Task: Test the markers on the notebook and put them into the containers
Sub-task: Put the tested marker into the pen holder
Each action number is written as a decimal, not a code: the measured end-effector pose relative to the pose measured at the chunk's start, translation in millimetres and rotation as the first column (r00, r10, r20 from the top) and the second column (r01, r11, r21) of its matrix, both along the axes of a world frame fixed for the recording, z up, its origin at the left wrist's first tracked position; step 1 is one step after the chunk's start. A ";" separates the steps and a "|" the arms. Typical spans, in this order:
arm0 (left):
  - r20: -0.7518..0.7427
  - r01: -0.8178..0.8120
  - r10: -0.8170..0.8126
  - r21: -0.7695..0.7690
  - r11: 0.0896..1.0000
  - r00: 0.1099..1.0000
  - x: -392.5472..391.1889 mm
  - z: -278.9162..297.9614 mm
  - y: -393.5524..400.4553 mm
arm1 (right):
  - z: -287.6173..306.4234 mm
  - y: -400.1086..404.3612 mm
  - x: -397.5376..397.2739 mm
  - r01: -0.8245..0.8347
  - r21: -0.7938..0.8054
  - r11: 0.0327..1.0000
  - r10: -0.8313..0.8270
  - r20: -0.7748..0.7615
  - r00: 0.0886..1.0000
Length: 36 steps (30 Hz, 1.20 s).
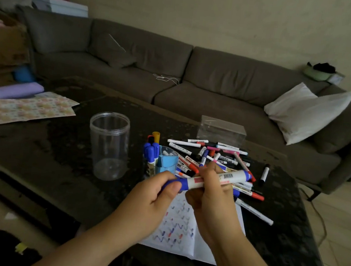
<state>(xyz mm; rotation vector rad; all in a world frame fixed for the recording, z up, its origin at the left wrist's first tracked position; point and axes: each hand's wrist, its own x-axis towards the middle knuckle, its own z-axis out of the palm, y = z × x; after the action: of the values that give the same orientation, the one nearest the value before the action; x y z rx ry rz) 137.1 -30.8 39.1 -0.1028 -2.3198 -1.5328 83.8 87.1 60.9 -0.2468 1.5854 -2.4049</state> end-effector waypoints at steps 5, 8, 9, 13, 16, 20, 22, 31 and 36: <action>0.164 -0.091 0.116 -0.153 0.984 0.980 -8.4 -4.9 -30.5 | -7.1 -6.9 -9.5 -0.186 0.365 0.912 0.152 0.120 0.981; 0.202 -0.154 0.229 -0.332 0.931 0.952 -14.3 -9.2 -51.6 | -16.9 -4.0 -16.2 -0.005 0.760 0.650 0.038 -0.026 0.999; 0.208 -0.151 0.242 -0.374 0.915 0.948 -15.7 -11.1 -55.8 | -19.1 -2.3 -18.3 0.138 0.818 0.559 0.035 -0.189 0.981; 0.255 -0.073 0.189 -0.404 0.912 0.948 -22.6 -16.1 -56.6 | -22.9 -14.2 -26.6 0.373 0.871 0.318 0.511 -0.489 0.706; 0.226 -0.070 0.158 -0.354 0.933 0.961 -29.1 -16.3 -57.1 | -26.4 -30.1 -40.0 0.462 0.867 0.189 0.684 -0.453 0.571; 0.163 -0.179 0.242 -0.328 0.928 0.956 -38.3 -19.5 -74.1 | -18.5 -25.1 -61.0 0.403 0.848 0.345 0.491 -0.529 0.692; 0.131 -0.218 0.294 -0.411 0.885 0.947 -45.6 -26.5 -82.4 | -11.3 -21.0 -67.6 0.361 0.778 0.514 0.297 -0.556 0.776; 0.223 -0.135 0.257 -0.448 0.884 0.940 -71.1 -43.0 -71.7 | -7.5 -34.6 -80.5 0.245 0.705 0.666 0.164 -0.458 0.874; 0.184 -0.162 0.261 -0.427 0.890 0.948 -69.5 -50.7 -73.4 | -8.6 -36.5 -82.8 0.253 0.668 0.700 0.155 -0.487 0.859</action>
<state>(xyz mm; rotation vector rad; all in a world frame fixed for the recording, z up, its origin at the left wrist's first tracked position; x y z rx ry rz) 67.7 -104.2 -11.6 0.2396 -2.7055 -0.9813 1.1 50.5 52.3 -0.7305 2.6617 -1.5954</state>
